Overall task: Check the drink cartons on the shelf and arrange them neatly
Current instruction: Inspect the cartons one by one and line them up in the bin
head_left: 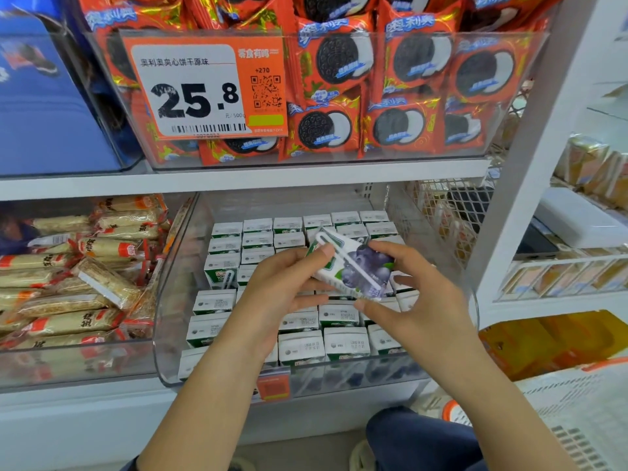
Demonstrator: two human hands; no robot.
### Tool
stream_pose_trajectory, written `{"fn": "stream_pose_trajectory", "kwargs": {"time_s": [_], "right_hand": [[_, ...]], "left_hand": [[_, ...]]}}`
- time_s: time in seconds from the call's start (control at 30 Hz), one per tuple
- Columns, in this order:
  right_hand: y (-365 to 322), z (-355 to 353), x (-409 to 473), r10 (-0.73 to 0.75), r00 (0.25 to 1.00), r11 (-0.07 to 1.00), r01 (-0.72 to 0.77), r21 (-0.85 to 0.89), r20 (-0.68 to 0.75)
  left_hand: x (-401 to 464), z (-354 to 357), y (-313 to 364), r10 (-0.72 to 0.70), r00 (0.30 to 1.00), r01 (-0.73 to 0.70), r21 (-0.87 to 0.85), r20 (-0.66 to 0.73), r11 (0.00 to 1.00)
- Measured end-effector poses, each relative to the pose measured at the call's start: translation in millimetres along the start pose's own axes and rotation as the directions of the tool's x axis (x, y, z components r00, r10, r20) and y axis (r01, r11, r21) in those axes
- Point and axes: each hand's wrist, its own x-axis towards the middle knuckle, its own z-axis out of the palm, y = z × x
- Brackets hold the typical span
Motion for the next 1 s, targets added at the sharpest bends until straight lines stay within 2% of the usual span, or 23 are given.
{"fn": "stream_pose_trajectory", "kwargs": {"time_s": [0.07,0.13,0.23,0.3,0.47,0.77,0.87,1.0], "right_hand": [[2,-2,1,-0.066,0.998,0.988,0.065,-0.141,0.001],[8,-9,3,-0.121,0.990,0.961,0.100,-0.258,-0.069],[21,-29,8,-0.105,0.964,0.953,0.028,-0.303,-0.243],[32,-42,13,-0.034,0.957,0.945,-0.062,-0.320,-0.287],[43,-40,18,0.112,0.981,0.910,-0.166,-0.381,-0.160],[47,-33,27,0.127,0.975,0.871,-0.198,-0.449,-0.184],[49,-33,28,0.119,0.973,0.870,-0.197,-0.452,-0.196],[50,-32,28,0.103,0.975,0.877,-0.181,-0.446,-0.195]], "left_hand": [[0,0,-1,0.074,0.997,-0.074,0.011,-0.031,0.997],[0,0,-1,0.166,0.983,-0.161,0.066,-0.074,0.985],[7,5,0,0.282,0.953,-0.265,0.151,-0.106,0.952],[18,12,3,0.350,0.929,-0.320,0.216,-0.118,0.922],[52,30,5,0.471,0.882,-0.394,0.505,-0.027,0.768],[85,34,-8,0.369,0.922,-0.315,0.789,0.121,0.528],[94,39,-11,0.312,0.943,-0.253,0.861,0.118,0.441],[100,36,-23,0.274,0.958,-0.204,0.873,0.085,0.444]]}}
